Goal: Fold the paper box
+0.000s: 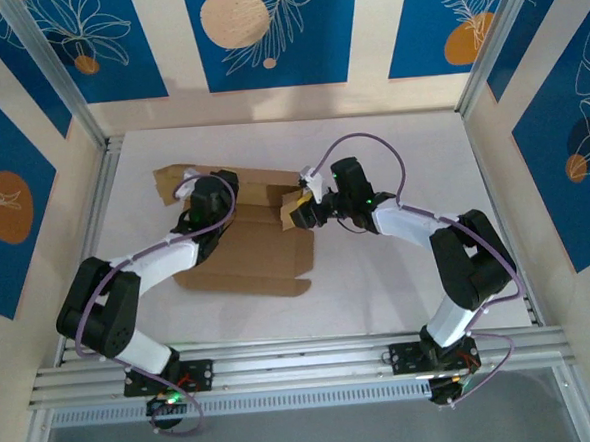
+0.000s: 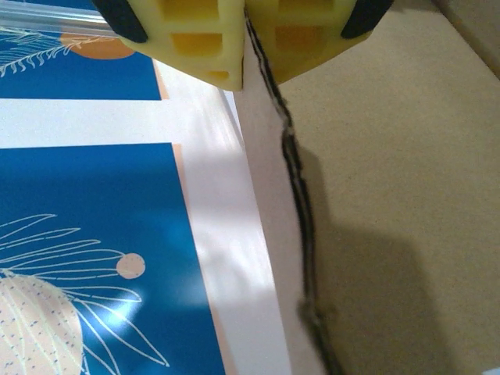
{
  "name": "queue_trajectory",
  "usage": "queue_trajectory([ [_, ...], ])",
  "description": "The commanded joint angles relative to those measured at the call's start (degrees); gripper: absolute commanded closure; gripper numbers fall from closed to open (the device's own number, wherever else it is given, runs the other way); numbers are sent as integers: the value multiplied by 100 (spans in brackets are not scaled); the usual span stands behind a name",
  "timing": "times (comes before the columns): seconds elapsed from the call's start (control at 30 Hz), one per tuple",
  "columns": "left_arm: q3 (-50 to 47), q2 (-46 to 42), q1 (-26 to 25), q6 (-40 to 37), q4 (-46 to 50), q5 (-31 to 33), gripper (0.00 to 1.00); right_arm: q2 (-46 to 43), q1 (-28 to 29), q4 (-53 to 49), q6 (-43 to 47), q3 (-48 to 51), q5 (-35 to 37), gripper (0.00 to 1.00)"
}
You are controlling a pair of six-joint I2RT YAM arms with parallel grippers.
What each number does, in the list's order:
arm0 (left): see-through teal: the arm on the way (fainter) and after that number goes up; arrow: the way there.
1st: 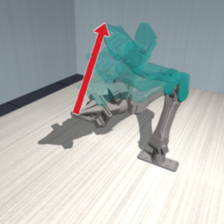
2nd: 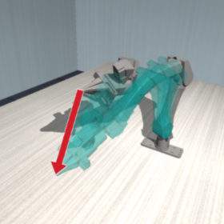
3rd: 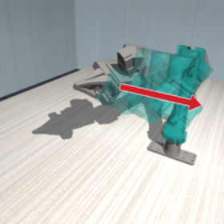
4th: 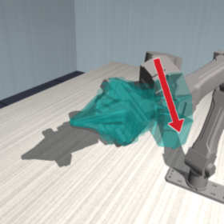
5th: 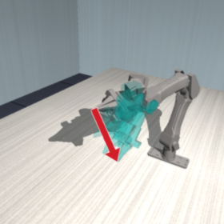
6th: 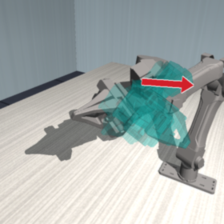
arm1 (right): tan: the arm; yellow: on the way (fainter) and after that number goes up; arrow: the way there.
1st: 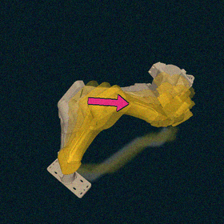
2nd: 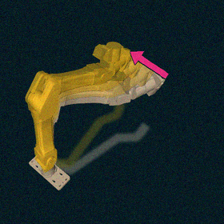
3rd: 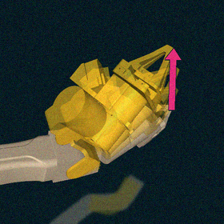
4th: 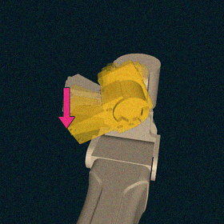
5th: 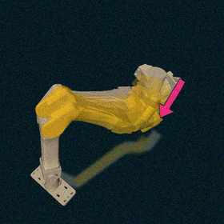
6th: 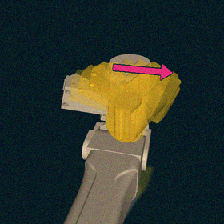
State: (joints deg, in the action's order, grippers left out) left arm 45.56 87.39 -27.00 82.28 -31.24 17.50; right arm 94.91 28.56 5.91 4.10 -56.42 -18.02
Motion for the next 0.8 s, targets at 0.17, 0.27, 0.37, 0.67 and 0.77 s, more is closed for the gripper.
queue_trajectory([
  [0.17, -330, -173, 136, -373, -213, -639, 100, 112, 105, -120, 980, -192, 61, 46],
  [0.27, -414, -231, 162, -421, -268, -637, 100, 142, 140, -73, 623, -224, 983, 58],
  [0.37, -531, -249, 180, -510, -519, -726, 100, 31, 168, 107, 325, -66, 1580, 69],
  [0.67, -910, -206, 188, -565, -936, -897, 100, -83, 216, 558, 74, 341, 2491, 71],
  [0.77, -1008, -232, 188, -578, -938, -916, 100, -96, 220, 663, 74, 404, 2703, 68],
])
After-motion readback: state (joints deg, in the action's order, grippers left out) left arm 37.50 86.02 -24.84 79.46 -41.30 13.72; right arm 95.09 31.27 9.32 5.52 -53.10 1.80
